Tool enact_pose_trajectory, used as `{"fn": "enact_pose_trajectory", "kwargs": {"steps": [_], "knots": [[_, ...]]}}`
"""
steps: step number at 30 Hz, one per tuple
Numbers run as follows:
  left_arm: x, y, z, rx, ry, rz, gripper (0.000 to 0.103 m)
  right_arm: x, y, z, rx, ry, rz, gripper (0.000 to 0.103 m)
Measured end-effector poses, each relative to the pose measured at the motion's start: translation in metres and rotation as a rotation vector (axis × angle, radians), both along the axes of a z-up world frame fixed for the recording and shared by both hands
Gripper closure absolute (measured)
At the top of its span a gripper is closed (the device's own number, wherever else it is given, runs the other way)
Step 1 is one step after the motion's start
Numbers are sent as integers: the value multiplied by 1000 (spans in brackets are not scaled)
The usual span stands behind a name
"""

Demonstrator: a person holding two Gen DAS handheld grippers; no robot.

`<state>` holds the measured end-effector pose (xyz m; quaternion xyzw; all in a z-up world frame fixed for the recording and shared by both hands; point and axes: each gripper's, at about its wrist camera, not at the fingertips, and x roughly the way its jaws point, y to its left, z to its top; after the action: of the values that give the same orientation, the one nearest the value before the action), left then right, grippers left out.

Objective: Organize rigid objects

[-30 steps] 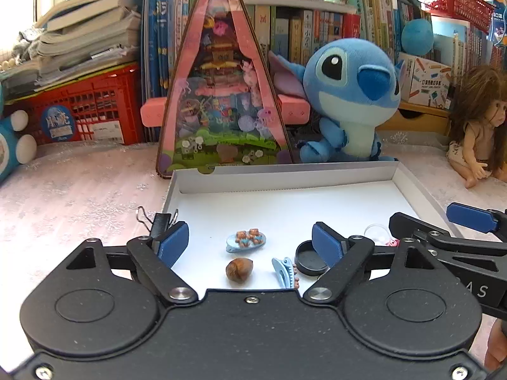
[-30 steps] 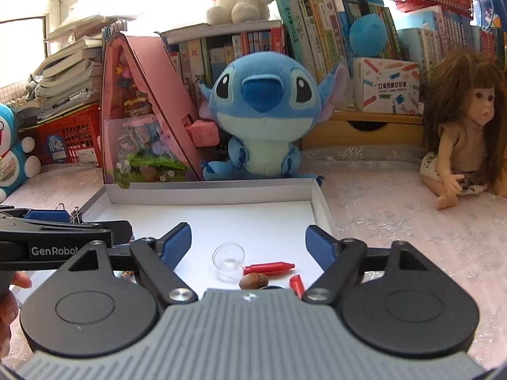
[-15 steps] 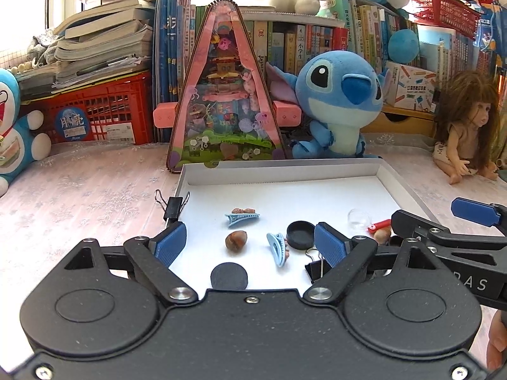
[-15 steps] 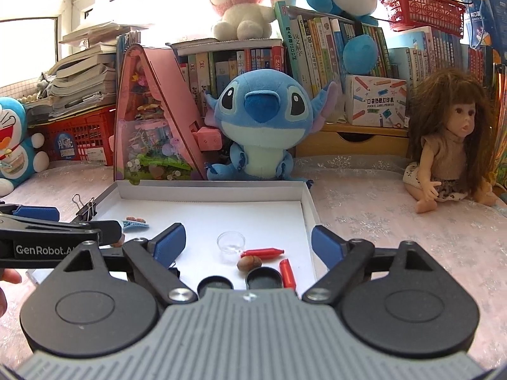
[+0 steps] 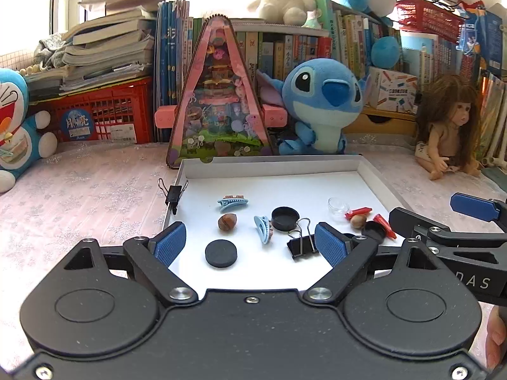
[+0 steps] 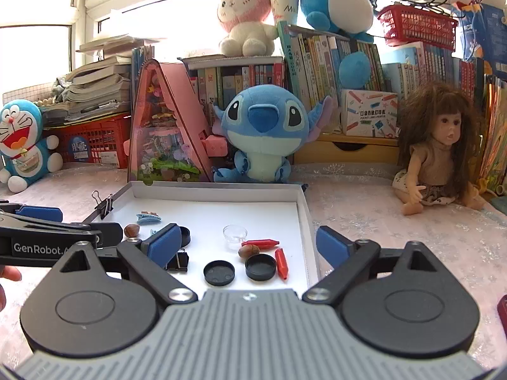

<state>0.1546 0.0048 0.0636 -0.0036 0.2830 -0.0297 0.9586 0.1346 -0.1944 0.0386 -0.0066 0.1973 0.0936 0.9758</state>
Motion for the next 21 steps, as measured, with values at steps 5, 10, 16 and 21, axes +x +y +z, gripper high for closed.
{"fn": "enact_pose_trajectory", "kwargs": {"steps": [5, 10, 16, 21], "knots": [[-16, -1, 1, 0, -11, -9, 15, -14, -3, 0, 4, -7, 6, 4], [-30, -2, -6, 12, -13, -17, 13, -26, -6, -8, 3, 3, 4, 2], [-35, -2, -24, 14, 29, -18, 12, -32, -7, -23, -14, 39, 1, 1], [-35, -2, -39, 20, 57, -4, 12, -31, -8, -35, -25, 75, -19, 1]]}}
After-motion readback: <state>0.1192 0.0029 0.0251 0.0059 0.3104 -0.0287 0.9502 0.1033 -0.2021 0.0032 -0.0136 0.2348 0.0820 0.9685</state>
